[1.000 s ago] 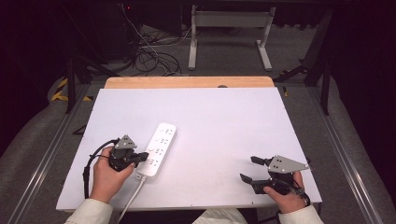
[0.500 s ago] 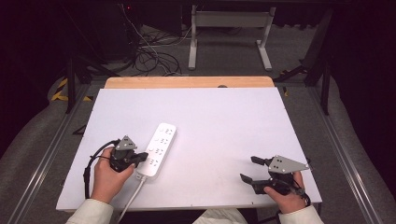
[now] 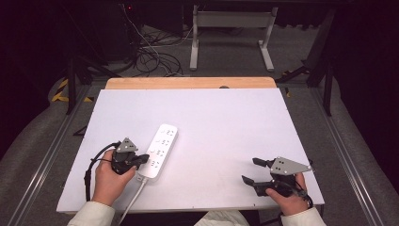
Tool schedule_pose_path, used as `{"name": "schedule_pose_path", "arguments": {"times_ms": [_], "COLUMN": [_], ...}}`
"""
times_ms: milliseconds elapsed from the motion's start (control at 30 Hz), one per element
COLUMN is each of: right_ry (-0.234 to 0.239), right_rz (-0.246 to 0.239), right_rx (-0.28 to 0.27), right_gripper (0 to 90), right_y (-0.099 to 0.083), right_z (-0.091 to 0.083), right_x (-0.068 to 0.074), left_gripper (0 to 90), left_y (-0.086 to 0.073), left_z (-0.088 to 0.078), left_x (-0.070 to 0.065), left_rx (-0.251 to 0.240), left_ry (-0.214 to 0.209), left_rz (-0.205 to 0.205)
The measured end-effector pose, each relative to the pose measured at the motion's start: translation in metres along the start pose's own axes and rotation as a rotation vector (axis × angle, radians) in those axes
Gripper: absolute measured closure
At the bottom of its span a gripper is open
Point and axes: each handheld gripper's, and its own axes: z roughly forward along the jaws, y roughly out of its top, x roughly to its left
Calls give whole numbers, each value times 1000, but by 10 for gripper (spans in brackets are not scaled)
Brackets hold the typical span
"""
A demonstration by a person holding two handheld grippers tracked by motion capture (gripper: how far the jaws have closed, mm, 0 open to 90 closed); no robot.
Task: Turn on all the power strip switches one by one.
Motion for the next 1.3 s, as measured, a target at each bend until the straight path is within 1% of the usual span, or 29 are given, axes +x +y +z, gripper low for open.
{"name": "schedule_pose_path", "arguments": {"times_ms": [100,133,233,267,300,367,433,467,500,533,667,700,767,800,833,867,900,967,1033,1133,1167,1200,1233,1267,1300], "right_ry": [0,0,1,1,1,0,1,0,0,1,-1,-2,-1,0,-1,-1,0,0,-1,-1,0,0,0,-1,0], "right_rz": [2,2,3,4,4,3,5,4,7,7,8,10,11,13,14,15,17,13,13,12,12,10,10,11,10], "right_rx": [0,0,-2,-2,-2,-2,-3,-5,-7,-8,-11,-11,-8,-8,-9,-8,-6,-3,-3,-5,-6,-3,-3,0,0], "right_gripper": [248,248,248,248,248,248,248,248,248,248,247,247,247,248,247,247,248,247,247,247,248,247,247,247,247], "right_y": [0,0,0,0,0,0,0,0,0,1,1,0,0,0,-1,-1,-1,-1,-1,0,0,-1,-1,-1,-1], "right_z": [0,0,0,0,0,0,0,-1,-1,-1,-2,-2,-2,-1,-1,-1,-1,0,0,-1,-1,0,0,0,0], "right_x": [0,0,0,0,0,0,0,0,0,0,0,0,-1,-1,-2,-2,-2,-2,-2,-1,-1,-1,-1,-1,-1], "left_gripper": [900,900,900,900,900,900,900,900,900,900,900,900,900,900,900,900,900,900,900,900,900,900,900,900,900], "left_y": [0,1,2,2,3,2,2,0,0,0,1,1,5,8,10,11,12,12,12,13,14,15,16,16,17], "left_z": [0,1,1,1,1,2,2,3,3,3,3,2,-7,-12,-16,-19,-21,-22,-23,-25,-26,-27,-26,-25,-25], "left_x": [-1,-1,-2,-3,-4,-5,-3,-1,-1,-1,-5,-5,-5,-6,-6,-7,-7,-8,-9,-9,-9,-9,-8,-8,-7], "left_rx": [2,4,16,20,20,20,18,1,1,-1,1,-13,-74,-95,-109,-123,-129,-130,-127,-130,-134,-138,-137,-135,-129], "left_ry": [13,9,19,19,35,38,29,-1,-1,-3,28,39,52,56,61,59,67,60,53,55,49,53,46,37,45], "left_rz": [8,1,1,4,17,20,18,-13,-13,-12,20,25,21,21,27,25,31,27,32,44,38,39,40,30,38]}}
